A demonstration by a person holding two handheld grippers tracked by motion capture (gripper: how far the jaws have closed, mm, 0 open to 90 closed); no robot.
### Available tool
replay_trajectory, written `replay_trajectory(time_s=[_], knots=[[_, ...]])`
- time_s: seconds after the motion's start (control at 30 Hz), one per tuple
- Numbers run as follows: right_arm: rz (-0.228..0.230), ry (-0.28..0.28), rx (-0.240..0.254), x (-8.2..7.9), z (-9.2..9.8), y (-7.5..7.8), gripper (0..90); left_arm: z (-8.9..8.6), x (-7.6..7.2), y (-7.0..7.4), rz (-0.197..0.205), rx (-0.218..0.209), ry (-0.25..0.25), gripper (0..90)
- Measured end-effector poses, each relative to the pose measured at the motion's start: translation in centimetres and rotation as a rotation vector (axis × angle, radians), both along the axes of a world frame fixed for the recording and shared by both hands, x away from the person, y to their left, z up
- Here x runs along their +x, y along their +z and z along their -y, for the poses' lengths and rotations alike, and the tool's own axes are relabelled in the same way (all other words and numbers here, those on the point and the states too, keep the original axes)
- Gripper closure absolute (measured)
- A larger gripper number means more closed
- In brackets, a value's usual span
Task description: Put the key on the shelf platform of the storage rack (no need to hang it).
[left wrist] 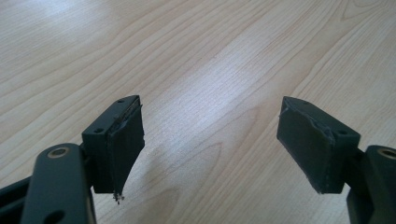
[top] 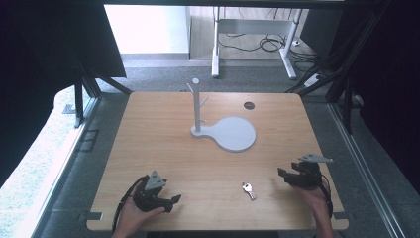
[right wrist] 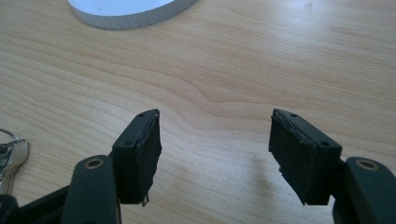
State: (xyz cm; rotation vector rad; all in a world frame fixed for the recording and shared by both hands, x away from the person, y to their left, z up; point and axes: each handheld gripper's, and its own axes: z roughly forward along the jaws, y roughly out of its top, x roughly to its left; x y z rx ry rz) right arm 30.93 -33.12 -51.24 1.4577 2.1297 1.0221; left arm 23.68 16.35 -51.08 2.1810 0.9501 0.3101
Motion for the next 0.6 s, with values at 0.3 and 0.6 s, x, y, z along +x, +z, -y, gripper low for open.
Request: replay_trajectory(time_s=[0.3, 0.6], knots=[[0.027, 0.023, 0.012, -0.8, 0.3, -0.3, 32.9, 0.5, 0.8, 0.2, 0.004, 0.002, -0.009, 22.8], [0.030, 0.026, 0.012, -1.3, 0.2, 0.3, 33.7, 0.8, 0.6, 0.4, 0.007, -0.006, -0.034, 22.4]])
